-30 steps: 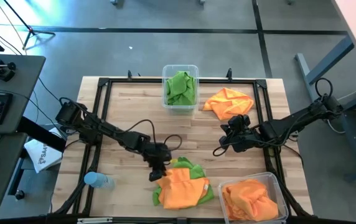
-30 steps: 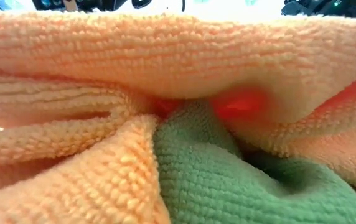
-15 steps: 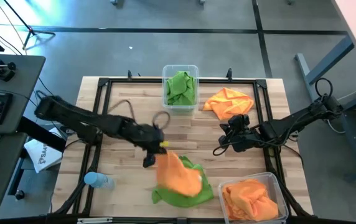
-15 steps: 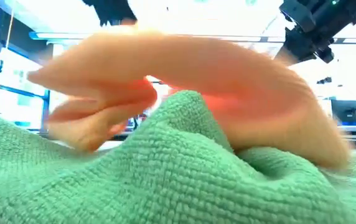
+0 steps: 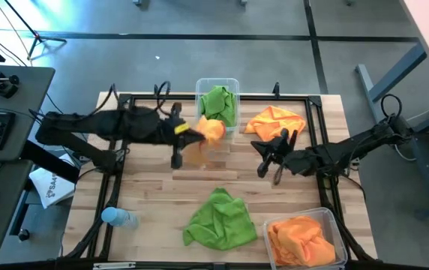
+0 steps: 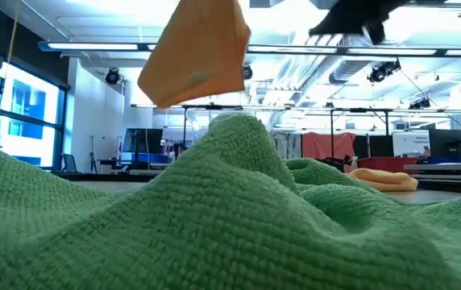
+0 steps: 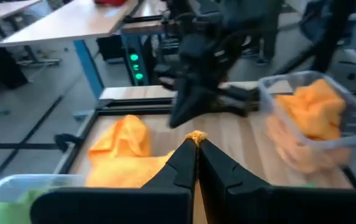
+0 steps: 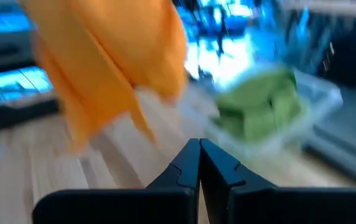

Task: Sort microfiber towel by color & place in baskets
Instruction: Put the orange microfiber towel into the bottom transparent bin

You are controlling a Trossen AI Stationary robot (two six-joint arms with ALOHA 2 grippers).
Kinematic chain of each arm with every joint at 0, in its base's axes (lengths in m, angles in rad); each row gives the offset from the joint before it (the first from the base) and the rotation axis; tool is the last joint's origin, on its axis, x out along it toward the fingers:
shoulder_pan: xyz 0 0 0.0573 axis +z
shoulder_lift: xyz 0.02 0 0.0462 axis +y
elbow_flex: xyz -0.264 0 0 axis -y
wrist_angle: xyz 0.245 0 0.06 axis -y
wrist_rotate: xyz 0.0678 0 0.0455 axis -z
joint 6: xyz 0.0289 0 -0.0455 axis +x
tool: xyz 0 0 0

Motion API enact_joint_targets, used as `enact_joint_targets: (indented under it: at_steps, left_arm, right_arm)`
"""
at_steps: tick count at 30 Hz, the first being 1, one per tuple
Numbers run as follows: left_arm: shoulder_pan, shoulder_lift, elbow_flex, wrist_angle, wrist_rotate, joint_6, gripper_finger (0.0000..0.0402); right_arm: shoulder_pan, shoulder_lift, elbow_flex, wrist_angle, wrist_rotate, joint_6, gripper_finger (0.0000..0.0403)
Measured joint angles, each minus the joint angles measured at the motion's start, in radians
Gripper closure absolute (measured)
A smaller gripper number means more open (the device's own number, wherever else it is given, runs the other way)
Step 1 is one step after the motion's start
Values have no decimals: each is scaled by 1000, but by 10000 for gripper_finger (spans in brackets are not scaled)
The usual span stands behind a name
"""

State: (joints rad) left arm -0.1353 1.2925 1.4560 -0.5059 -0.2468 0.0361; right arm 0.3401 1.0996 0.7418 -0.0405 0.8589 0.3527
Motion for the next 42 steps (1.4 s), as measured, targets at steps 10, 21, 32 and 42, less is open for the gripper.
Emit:
enact_joint_targets:
  at_steps: [10,21,32,42]
  left_arm:
    - [133,180,157,-33,211,46,401]
    - [151,369,382,-84,282,90,401]
    - [142,409,493,-142,339,89,401]
    - [142,386,493,-268,339,70,401]
  right_arm:
    - [-2,25,13,388,-70,-357,340]
    - [-30,126,93,406,-133,-364,200]
    - [-99,244,164,403,-228,-379,187]
    - [-98,248,174,406,-318,-380,233]
